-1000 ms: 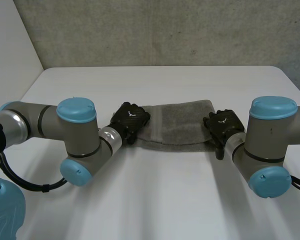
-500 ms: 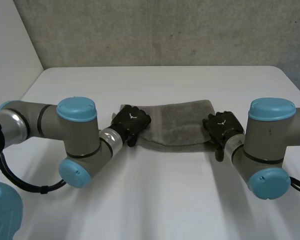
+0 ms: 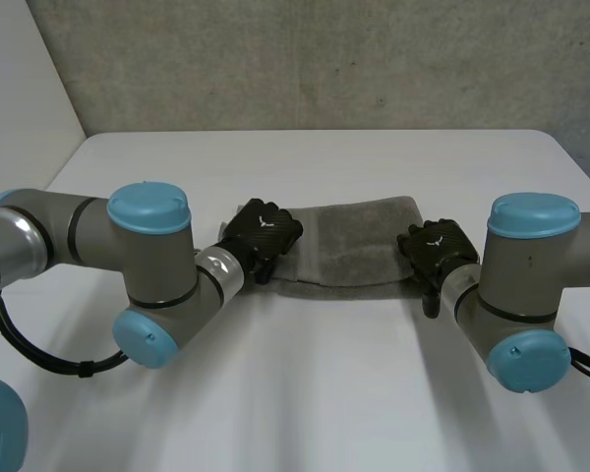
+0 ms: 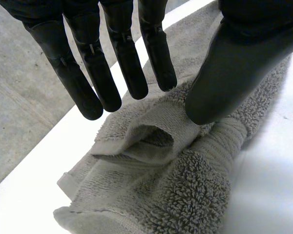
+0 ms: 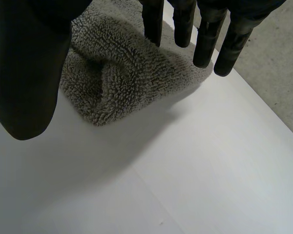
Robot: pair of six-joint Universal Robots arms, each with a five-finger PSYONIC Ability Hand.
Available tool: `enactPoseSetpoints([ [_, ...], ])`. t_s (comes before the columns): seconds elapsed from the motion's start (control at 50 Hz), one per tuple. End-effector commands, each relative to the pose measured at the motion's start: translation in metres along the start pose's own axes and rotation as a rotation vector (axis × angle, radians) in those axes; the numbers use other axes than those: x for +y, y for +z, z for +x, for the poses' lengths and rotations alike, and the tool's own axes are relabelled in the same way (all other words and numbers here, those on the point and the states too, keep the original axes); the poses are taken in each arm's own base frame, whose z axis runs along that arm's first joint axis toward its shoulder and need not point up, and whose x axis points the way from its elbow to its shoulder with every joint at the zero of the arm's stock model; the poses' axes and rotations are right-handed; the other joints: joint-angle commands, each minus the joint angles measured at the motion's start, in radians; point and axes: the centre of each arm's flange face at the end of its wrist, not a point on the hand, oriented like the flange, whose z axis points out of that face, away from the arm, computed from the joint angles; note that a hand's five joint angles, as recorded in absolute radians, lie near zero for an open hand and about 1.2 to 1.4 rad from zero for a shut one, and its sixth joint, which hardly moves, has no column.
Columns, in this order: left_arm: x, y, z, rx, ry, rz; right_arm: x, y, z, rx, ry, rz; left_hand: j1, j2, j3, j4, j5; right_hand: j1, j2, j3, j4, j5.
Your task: Fold the towel.
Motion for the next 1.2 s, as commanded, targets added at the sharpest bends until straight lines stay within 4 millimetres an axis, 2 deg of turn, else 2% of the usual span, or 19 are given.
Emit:
enactPoseSetpoints([
  [0.02,0.008,0.004,0.003,0.009,-0.002,-0.012,0.000,0.000,-0.001,-0.002,-0.003,0.000,-0.052,-0.048,-0.050,-0.050,-0.223,0.021,0.018,0.024,0.010,0.031],
  [0.12,0.013,0.007,0.005,0.010,-0.002,-0.020,0.000,0.000,-0.001,-0.002,-0.003,0.001,-0.076,-0.072,-0.073,-0.073,-0.247,0.030,0.027,0.033,0.018,0.040],
  [0.24,0.018,0.010,0.007,0.014,-0.005,-0.030,0.001,0.000,-0.001,-0.005,-0.003,-0.002,-0.243,-0.238,-0.240,-0.240,-0.413,0.039,0.035,0.041,0.027,0.049],
  [0.3,0.018,0.011,0.007,0.013,-0.004,-0.029,0.000,0.000,-0.001,-0.004,-0.003,-0.001,-0.249,-0.245,-0.246,-0.247,-0.420,0.042,0.038,0.044,0.030,0.052],
  [0.4,0.019,0.012,0.007,0.014,-0.006,-0.030,0.001,0.000,-0.001,-0.005,-0.003,-0.002,-0.161,-0.157,-0.158,-0.159,-0.332,0.045,0.041,0.047,0.033,0.055],
  [0.42,0.019,0.012,0.007,0.014,-0.006,-0.030,0.000,0.000,-0.001,-0.004,-0.003,-0.001,-0.033,-0.029,-0.030,-0.031,-0.204,0.045,0.041,0.047,0.033,0.055],
  [0.44,0.019,0.012,0.007,0.014,-0.006,-0.030,0.000,0.000,-0.001,-0.004,-0.003,-0.001,-0.032,-0.028,-0.029,-0.029,-0.203,0.045,0.041,0.047,0.033,0.055],
  [0.48,0.019,0.012,0.007,0.014,-0.007,-0.033,0.001,0.000,-0.001,-0.004,-0.005,0.000,0.292,0.296,0.295,0.295,0.121,0.045,0.041,0.047,0.033,0.055],
  [0.6,0.016,0.010,0.002,-0.001,-0.008,-0.029,0.001,0.000,-0.001,-0.004,-0.005,0.000,0.294,0.298,0.296,0.296,0.123,0.048,0.044,0.050,0.036,0.058],
  [0.68,0.008,0.007,-0.010,-0.039,-0.006,-0.021,0.001,0.000,0.000,-0.003,-0.003,-0.003,0.294,0.298,0.296,0.296,0.123,0.048,0.044,0.050,0.036,0.058],
  [0.76,0.010,0.000,-0.027,-0.096,-0.012,-0.052,0.002,-0.001,-0.002,-0.017,-0.002,0.009,0.294,0.298,0.296,0.296,0.123,0.033,0.030,0.036,0.021,0.043],
  [0.94,0.000,-0.016,-0.032,-0.108,-0.010,-0.046,-0.007,-0.005,0.000,-0.027,0.017,0.053,0.294,0.298,0.296,0.296,0.123,-0.038,-0.041,-0.035,-0.049,-0.028],
  [1.06,0.012,-0.021,-0.040,-0.119,-0.019,-0.086,-0.011,-0.007,0.001,-0.027,0.055,0.067,0.294,0.298,0.296,0.296,0.123,-0.074,-0.078,-0.072,-0.086,-0.064],
  [1.2,0.026,-0.027,-0.032,-0.096,0.027,-0.133,-0.013,-0.008,0.003,-0.028,0.106,0.080,0.294,0.298,0.296,0.296,0.123,-0.073,-0.076,-0.070,-0.084,-0.063],
])
